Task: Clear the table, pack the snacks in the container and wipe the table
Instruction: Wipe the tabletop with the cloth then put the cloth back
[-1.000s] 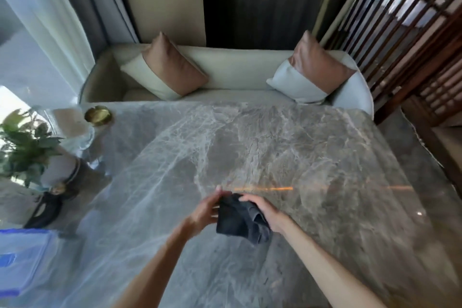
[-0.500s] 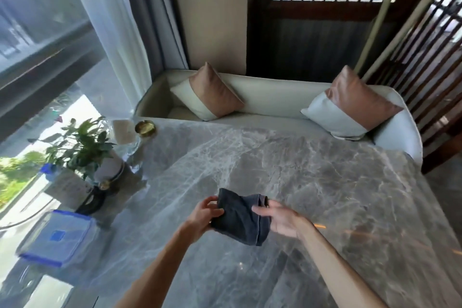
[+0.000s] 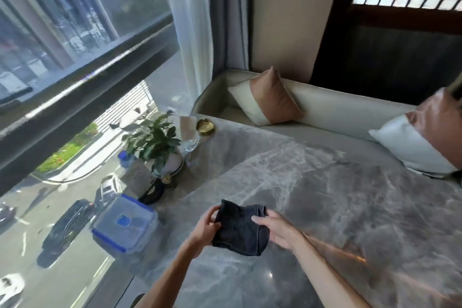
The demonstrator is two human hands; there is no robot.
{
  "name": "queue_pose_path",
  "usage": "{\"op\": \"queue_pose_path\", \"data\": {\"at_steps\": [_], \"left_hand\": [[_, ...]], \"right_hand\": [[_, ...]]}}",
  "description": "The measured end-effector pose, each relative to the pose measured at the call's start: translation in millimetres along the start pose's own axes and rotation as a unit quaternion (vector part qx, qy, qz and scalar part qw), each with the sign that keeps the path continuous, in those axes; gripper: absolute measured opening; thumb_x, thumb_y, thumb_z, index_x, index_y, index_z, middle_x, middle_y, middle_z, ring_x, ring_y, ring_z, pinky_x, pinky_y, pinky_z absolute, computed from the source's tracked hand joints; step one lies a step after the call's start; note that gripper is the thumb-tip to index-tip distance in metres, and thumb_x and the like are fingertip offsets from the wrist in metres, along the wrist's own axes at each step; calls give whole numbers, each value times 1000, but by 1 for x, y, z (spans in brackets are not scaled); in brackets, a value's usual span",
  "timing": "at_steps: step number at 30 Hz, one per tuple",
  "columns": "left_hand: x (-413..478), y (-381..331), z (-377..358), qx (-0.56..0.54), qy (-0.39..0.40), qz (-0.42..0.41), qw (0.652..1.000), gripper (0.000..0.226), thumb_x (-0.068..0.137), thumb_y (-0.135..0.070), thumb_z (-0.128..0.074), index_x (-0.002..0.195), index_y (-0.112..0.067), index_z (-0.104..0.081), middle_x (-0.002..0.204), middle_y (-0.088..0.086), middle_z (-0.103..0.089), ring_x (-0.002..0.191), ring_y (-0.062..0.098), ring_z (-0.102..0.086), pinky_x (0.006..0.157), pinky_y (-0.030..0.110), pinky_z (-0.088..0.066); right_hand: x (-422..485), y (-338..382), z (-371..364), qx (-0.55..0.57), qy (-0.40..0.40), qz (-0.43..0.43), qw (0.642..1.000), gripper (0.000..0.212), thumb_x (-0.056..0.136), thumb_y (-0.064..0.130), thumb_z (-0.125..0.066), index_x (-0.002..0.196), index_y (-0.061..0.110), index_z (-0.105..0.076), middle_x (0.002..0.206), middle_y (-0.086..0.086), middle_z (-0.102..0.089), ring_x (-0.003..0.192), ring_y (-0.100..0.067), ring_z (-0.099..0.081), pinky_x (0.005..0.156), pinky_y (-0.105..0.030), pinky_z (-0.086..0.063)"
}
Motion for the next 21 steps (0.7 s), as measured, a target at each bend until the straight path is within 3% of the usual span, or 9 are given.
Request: {"op": "queue_pose_path", "data": {"at_steps": [2,4,5,8,10,13,15,18,21], "left_hand": [[17,-2,33,16,-22,-33,999,57,85,16,-34,130,-14,-51,100,8,-65,87,23,-67,66,30,-59],[37,-8,64,65,-65,-79,993,65,75,22,-30,129,-6,-53,117,17,-62,113,34,-60,95,37,-52],[47,-11,78,105,-80,-90,987,68,72,20,-30,129,-8,-54,120,17,-58,118,33,-57,100,35,-48],[76,-17,114,222,-89,-82,968,73,73,5,-36,132,-36,-47,115,7,-46,106,32,-61,95,39,-49],[96,-16,131,316,-92,-83,940,68,77,-5,-42,129,-49,-36,114,4,-41,97,36,-62,85,42,-49],[129,-17,146,410,-102,-93,902,65,83,-7,-48,135,-41,-30,122,6,-38,101,36,-60,78,45,-50],[143,-19,149,452,-121,-108,877,57,88,-13,-51,137,-33,-30,122,6,-39,105,32,-57,73,46,-51],[157,-17,149,490,-131,-121,853,50,91,-14,-52,136,-22,-33,122,4,-41,107,28,-54,68,43,-54],[165,-15,150,479,-139,-134,857,49,92,-13,-49,138,-20,-31,119,4,-44,105,27,-55,65,42,-55]], "right_hand": [[30,6,-32,7,-18,-8,1000,27,94,3,-56,120,5,-60,110,-16,-72,97,-29,-69,85,-40,-57],[63,12,-66,20,-35,-30,999,27,96,8,-54,122,2,-60,114,-19,-69,103,-32,-65,92,-43,-52],[79,15,-84,13,-48,-45,998,29,97,16,-53,122,3,-60,114,-19,-69,105,-33,-64,91,-42,-50],[126,27,-127,-62,-109,-90,988,48,94,45,-51,124,9,-61,109,-11,-68,99,-28,-63,80,-36,-50],[155,40,-146,-86,-129,-101,983,60,89,62,-48,123,15,-61,118,-10,-66,109,-29,-62,92,-41,-49],[192,67,-170,-67,-87,-117,987,65,83,75,-44,108,19,-66,104,-2,-68,93,-18,-62,77,-34,-49],[206,82,-181,-91,-75,-100,988,52,85,63,-56,106,17,-69,97,-3,-69,84,-17,-61,67,-29,-47],[228,90,-189,-115,-86,-62,988,21,90,26,-65,108,14,-66,85,-7,-65,69,-15,-57,63,-27,-48],[240,101,-187,-85,-101,-52,990,24,91,-2,-57,110,11,-64,83,-9,-64,67,-16,-57,60,-28,-54]]}}
Point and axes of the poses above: each hand's wrist, its own x-axis towards the middle knuckle, its own z-axis out of the back of the hand, y = z × x, the point moved 2 cm from there along x, towards the middle knuckle
